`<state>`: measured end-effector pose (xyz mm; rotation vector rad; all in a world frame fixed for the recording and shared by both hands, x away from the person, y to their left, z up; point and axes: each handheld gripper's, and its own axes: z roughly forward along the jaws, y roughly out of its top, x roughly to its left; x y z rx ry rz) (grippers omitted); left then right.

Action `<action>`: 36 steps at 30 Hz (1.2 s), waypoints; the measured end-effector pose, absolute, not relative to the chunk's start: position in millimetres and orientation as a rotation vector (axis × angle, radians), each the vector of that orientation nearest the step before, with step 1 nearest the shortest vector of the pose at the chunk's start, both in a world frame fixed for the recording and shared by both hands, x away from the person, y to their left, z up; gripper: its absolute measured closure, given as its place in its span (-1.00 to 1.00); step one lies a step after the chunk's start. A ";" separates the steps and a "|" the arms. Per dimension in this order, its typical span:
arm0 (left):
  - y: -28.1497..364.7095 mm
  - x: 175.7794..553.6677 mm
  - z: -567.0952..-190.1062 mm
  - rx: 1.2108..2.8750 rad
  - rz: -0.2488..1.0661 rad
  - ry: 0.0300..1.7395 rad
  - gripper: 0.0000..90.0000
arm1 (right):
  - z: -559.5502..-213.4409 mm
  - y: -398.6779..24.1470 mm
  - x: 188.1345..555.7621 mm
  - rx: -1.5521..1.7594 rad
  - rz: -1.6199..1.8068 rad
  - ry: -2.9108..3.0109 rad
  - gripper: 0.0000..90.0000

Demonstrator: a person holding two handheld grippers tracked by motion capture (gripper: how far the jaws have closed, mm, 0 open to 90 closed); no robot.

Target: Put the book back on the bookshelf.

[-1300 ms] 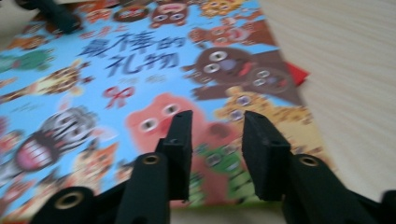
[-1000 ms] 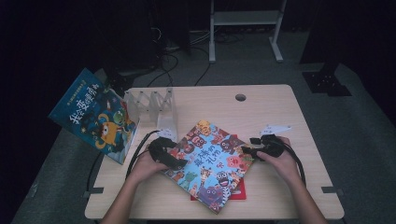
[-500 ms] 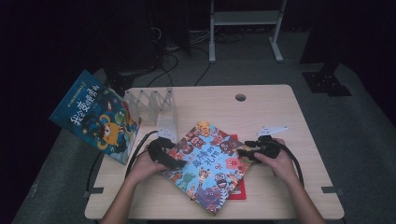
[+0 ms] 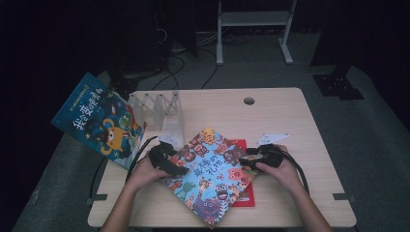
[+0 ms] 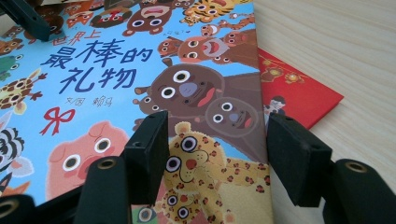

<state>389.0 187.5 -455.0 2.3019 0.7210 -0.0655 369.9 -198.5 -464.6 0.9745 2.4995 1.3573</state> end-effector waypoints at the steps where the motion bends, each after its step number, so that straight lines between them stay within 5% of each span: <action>1: 189.3 385.8 -453.6 2.310 -0.086 0.720 -1.00 | -464.6 -197.7 369.7 0.969 1.360 2.504 -0.14; 21: 194.7 391.8 -449.8 2.283 -0.131 0.717 -0.97 | -459.4 -206.9 360.7 0.939 1.351 2.476 0.01; 36: 184.6 409.1 -457.9 2.290 -0.152 0.764 -0.97 | -455.7 -206.9 283.1 0.892 1.320 2.477 0.08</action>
